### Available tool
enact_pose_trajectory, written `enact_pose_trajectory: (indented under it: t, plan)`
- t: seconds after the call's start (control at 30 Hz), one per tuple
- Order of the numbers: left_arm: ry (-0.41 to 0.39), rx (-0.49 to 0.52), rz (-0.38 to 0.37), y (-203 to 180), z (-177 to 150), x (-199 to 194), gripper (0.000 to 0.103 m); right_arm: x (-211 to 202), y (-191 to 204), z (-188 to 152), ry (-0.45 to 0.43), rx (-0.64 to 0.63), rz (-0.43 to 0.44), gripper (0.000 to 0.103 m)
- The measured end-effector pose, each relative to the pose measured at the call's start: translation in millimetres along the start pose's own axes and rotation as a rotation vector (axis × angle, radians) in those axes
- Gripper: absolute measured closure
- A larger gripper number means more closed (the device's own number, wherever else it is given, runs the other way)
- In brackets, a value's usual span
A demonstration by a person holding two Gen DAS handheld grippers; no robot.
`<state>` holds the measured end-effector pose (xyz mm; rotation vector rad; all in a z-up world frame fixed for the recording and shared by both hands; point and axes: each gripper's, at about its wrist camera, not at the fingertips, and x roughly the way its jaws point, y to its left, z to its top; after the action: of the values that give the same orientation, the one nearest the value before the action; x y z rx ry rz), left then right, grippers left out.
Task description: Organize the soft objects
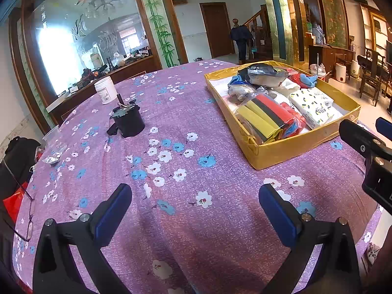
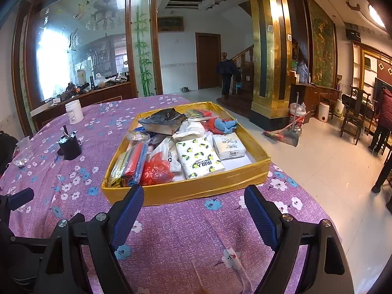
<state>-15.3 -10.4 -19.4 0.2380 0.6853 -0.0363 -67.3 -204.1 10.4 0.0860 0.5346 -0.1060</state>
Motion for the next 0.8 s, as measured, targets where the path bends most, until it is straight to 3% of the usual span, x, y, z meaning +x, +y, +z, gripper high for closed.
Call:
enact_pose_trajectory:
  t: [0.8]
  plan:
    - [0.004,0.004,-0.001,-2.9,-0.5,-0.4,0.0,1.8,-3.1,-1.3,0.007,0.002,-0.002,0.016]
